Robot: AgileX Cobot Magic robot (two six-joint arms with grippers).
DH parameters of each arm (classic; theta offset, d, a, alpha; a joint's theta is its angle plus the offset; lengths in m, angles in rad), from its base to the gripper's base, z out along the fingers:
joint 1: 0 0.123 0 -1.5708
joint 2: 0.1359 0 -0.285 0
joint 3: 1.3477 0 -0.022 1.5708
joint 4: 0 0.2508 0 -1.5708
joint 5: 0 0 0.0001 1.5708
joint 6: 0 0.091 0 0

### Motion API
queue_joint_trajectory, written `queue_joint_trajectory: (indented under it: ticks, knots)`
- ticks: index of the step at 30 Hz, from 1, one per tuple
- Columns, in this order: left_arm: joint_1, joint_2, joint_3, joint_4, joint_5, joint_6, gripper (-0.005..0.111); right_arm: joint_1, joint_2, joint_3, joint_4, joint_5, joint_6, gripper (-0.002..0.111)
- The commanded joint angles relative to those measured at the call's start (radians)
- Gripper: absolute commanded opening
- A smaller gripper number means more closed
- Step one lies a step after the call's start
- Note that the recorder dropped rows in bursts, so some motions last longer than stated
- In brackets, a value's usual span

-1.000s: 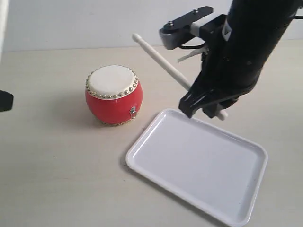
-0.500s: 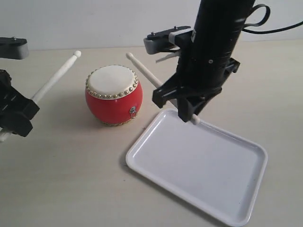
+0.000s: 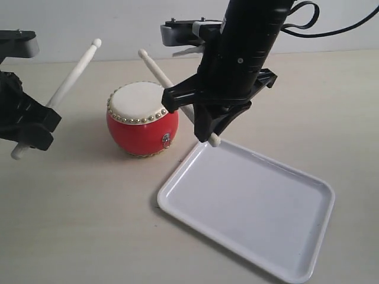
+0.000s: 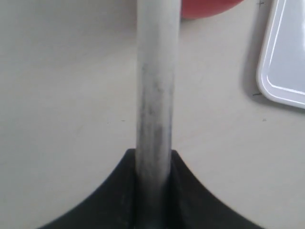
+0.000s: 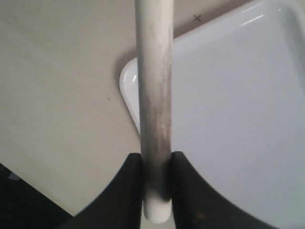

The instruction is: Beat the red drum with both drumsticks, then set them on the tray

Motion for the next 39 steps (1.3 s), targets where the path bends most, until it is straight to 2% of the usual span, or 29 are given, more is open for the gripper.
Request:
queue_joint_trajectory:
  ticks: [1,8,14,19,23,26,31,39]
  knots:
    - [-0.006,-0.003,-0.007,-0.006,-0.021,0.000,0.000,0.000,0.006,-0.008,-0.015,-0.004,-0.010,0.000]
    - [-0.006,-0.003,-0.007,-0.006,-0.009,0.013,0.000,0.000,0.140,0.066,0.008,-0.004,-0.010,0.000]
    - [-0.021,0.013,-0.007,-0.015,-0.015,0.049,0.000,0.000,0.078,-0.010,-0.013,-0.004,-0.011,0.000]
    - [-0.084,0.154,-0.007,0.019,0.008,0.054,0.000,0.000,-0.032,-0.074,-0.015,-0.004,-0.011,0.000]
    - [-0.086,0.289,-0.014,0.039,0.060,0.061,0.000,0.000,-0.073,-0.074,-0.022,-0.004,-0.011,0.000]
    - [-0.083,0.319,-0.047,0.050,0.100,0.042,0.000,0.000,-0.067,-0.074,-0.038,-0.004,-0.011,0.000]
    - [-0.078,0.186,-0.086,0.050,0.114,0.042,0.000,0.000,-0.008,-0.053,-0.012,-0.004,-0.011,0.000]
    - [-0.063,-0.052,-0.088,0.046,0.112,0.041,0.000,0.000,0.175,0.072,-0.004,-0.004,-0.011,0.000]
